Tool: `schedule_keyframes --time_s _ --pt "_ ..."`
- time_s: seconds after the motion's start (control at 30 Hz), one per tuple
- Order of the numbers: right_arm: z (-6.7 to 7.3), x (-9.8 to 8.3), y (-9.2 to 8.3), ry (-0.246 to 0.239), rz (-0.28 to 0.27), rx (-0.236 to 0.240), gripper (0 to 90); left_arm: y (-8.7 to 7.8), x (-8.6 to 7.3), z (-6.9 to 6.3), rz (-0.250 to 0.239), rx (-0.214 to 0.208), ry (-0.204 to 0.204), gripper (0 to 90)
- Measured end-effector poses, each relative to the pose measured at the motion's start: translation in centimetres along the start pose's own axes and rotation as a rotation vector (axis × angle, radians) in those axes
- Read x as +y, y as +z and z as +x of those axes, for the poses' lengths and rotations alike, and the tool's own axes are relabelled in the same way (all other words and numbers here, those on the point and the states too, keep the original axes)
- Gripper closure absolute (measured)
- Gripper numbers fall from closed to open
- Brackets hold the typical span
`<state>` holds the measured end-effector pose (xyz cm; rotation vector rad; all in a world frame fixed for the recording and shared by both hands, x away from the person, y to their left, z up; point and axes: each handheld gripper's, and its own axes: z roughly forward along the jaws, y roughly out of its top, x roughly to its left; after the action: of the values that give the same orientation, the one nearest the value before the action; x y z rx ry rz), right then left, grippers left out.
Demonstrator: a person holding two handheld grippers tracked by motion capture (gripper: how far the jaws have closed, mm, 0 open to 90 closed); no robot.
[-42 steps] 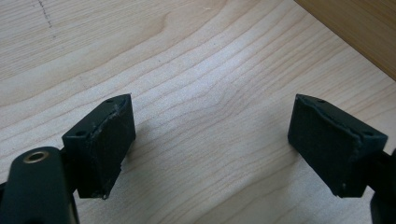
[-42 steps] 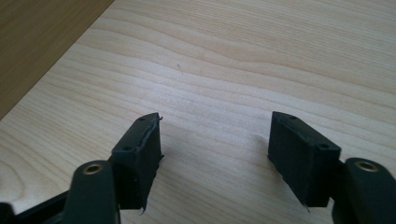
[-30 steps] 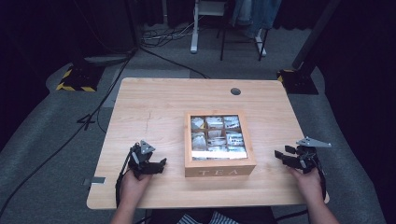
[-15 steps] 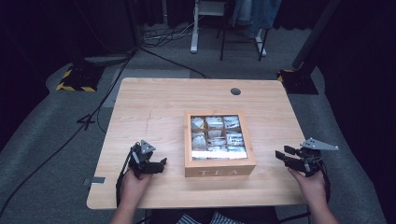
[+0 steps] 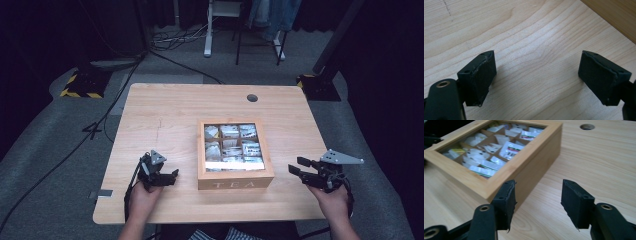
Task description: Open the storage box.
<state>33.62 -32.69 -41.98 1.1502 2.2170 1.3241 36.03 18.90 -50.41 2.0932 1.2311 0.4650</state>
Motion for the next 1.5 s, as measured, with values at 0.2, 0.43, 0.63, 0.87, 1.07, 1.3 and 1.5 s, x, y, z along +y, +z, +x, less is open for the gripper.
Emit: schedule_keyframes --time_s 0.2,0.43,0.63,0.87,1.07,1.3,1.5 --pt "2.0 0.3 1.0 -0.050 0.018 0.074 37.9 0.0 0.0 0.0 0.000 0.000 0.000 15.5" --pt "3.2 0.1 2.1 -0.093 0.035 0.115 34.2 0.0 0.0 0.0 0.000 0.001 0.000 15.5" --pt "3.8 -0.4 3.2 -0.102 0.060 0.116 32.0 0.0 0.0 0.0 0.000 0.001 0.001 15.6" --pt "4.1 -0.9 4.4 -0.115 0.106 0.136 31.5 0.0 0.0 0.0 0.001 0.001 0.001 15.5" --pt "4.8 -1.4 5.1 -0.178 0.147 0.111 37.2 0.0 0.0 0.0 0.000 0.001 0.001 15.6" --pt "4.6 -1.3 4.7 -0.172 0.134 0.095 49.8 0.0 0.0 0.0 0.000 0.001 0.000 15.6" --pt "4.7 -1.2 4.4 -0.186 0.130 0.080 55.1 0.0 0.0 0.0 0.001 0.001 0.000 15.6"
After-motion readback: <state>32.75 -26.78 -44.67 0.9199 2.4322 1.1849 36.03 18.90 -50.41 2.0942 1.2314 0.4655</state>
